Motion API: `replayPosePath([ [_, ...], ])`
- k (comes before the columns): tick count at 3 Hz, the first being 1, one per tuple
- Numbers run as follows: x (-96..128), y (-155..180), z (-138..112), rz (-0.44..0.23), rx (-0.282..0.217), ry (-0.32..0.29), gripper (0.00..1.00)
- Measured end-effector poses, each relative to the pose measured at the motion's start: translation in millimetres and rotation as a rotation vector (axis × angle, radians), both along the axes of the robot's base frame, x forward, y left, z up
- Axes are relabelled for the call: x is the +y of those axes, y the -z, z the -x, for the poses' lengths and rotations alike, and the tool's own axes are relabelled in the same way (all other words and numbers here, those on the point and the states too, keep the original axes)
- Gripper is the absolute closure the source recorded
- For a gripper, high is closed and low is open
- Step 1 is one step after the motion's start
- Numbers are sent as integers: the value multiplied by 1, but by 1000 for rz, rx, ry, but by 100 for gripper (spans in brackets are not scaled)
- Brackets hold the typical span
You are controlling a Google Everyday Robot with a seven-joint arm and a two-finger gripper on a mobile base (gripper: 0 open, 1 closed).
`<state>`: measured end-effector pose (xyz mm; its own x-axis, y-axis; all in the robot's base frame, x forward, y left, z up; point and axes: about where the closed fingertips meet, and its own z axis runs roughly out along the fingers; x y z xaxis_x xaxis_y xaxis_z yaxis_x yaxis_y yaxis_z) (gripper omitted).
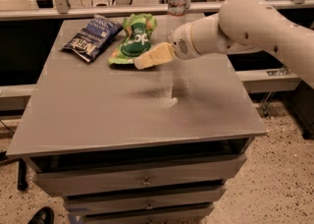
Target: Move green rice chip bag near blue chip bag
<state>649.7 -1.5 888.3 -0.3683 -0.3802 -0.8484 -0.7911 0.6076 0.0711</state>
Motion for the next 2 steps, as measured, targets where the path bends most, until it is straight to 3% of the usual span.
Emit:
replayPosePath([
  [1, -60, -3, 16, -23, -37, 45, 0],
  [2, -105, -9, 30, -85, -97, 31, 0],
])
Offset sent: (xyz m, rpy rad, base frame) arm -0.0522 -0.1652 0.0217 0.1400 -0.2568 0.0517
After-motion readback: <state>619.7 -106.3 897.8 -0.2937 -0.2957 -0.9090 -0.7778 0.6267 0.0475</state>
